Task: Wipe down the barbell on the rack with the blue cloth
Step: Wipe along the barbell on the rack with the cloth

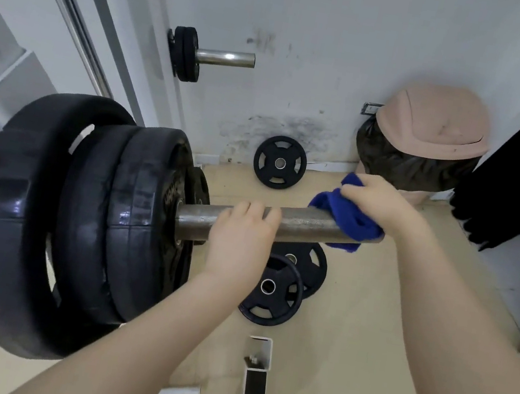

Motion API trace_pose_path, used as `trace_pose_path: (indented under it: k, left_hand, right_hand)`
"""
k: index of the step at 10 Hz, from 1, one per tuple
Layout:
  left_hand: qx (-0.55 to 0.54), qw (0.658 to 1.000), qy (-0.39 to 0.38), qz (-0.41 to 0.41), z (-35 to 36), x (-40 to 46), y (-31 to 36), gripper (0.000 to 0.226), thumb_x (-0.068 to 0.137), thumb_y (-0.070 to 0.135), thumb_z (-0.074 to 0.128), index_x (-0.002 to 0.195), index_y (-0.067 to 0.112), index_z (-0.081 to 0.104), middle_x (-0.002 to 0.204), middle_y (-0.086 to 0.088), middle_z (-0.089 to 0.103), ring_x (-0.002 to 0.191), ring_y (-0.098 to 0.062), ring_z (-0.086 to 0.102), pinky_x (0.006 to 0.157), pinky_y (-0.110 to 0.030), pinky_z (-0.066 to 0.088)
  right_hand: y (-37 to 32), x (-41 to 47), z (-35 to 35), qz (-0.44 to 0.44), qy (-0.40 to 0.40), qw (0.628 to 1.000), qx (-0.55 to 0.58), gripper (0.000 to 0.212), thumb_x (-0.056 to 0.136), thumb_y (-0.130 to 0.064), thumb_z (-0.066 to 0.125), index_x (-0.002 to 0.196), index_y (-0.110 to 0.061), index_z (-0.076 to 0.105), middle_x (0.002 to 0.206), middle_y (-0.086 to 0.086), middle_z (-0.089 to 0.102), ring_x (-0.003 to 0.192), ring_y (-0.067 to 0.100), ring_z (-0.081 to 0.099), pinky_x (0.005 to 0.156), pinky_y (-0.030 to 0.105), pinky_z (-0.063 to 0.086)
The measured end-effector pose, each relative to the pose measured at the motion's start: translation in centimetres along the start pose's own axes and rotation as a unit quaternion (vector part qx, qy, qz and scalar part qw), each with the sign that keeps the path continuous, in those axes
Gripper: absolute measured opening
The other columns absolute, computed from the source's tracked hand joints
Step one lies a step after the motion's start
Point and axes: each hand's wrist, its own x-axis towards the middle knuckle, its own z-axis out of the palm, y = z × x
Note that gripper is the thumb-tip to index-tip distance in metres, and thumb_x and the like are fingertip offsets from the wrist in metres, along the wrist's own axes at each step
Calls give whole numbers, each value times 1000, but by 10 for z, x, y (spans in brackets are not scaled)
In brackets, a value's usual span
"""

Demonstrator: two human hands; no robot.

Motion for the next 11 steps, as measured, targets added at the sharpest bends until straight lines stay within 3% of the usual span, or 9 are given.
trace_pose_path:
  k: [1, 2, 3, 5, 6, 7, 8, 10, 11]
  left_hand:
    - [20, 999, 49, 12, 5, 3, -6, 46, 57, 3, 73, 100, 13, 65, 88, -4, 67, 80, -26, 62, 59, -31, 47]
    - [25, 996, 77, 25, 11, 5, -10, 45, 43, 4, 79, 86, 14, 69, 73, -2, 67, 64, -25, 62, 48, -26, 45]
    - [20, 996, 78, 24, 11, 6, -9, 44, 44, 5, 81, 86, 14, 69, 71, -2, 67, 63, -25, 62, 48, -27, 45]
    - [28, 999, 33, 22, 11, 4, -7, 53, 56, 7, 80, 106, 11, 64, 91, -8, 68, 80, -31, 61, 60, -34, 48]
    - [9, 999, 29, 17, 10, 3, -6, 45, 86, 10, 51, 130, 14, 45, 121, -10, 55, 107, -32, 49, 83, -40, 40]
    - [7, 999, 41, 22, 11, 3, -12, 46, 90, 11, 48, 135, 17, 38, 125, -8, 51, 110, -30, 46, 85, -38, 38]
    - [-4, 998, 49, 36, 13, 1, -14, 50, 89, 7, 47, 137, 15, 35, 125, -8, 50, 108, -30, 46, 84, -37, 38]
    - [-5, 1000, 17, 19, 5, -1, -10, 43, 88, 6, 43, 130, 12, 42, 123, -11, 53, 108, -33, 48, 85, -39, 38]
    - [-4, 999, -19, 39, -12, -6, -14, 44, 86, 5, 42, 130, 13, 39, 126, -9, 53, 114, -31, 47, 88, -38, 38]
  right_hand:
    - [11, -6, -15, 103, 16, 937, 332, 24, 93, -22, 50, 71, -13, 50, 68, 3, 51, 63, 13, 47, 59, 26, 39]
    - [35, -22, 5, 154, 69, 771, 614, 25, 100, -25, 37, 80, -18, 49, 78, -2, 53, 68, 9, 51, 51, 20, 49]
    - [55, -38, 34, 186, 63, 474, 859, 39, 103, -23, 16, 80, -13, 46, 70, 1, 63, 71, 14, 55, 56, 22, 53]
    - [25, -50, 113, 145, 61, 440, 884, 16, 92, -15, 38, 95, -12, 53, 103, 10, 56, 102, 26, 55, 95, 40, 42]
    - [-9, -63, 134, 162, -18, 508, 846, 21, 97, -11, 32, 89, -10, 51, 87, 11, 59, 83, 22, 56, 78, 32, 52]
    - [-14, -71, 124, 164, 33, 503, 848, 24, 99, -12, 29, 96, -8, 53, 98, 18, 64, 101, 29, 55, 102, 41, 41]
    - [11, -50, 102, 198, 142, 401, 883, 31, 96, -21, 30, 112, -18, 57, 120, 12, 56, 140, 21, 29, 115, 40, 22]
    - [-36, -61, 137, 201, 16, 371, 907, 32, 98, -28, 32, 88, -8, 55, 89, 14, 64, 87, 24, 56, 80, 31, 46]
    - [-35, -66, 138, 217, 29, 416, 882, 28, 98, -25, 28, 103, -11, 51, 113, 11, 59, 108, 23, 52, 96, 31, 40]
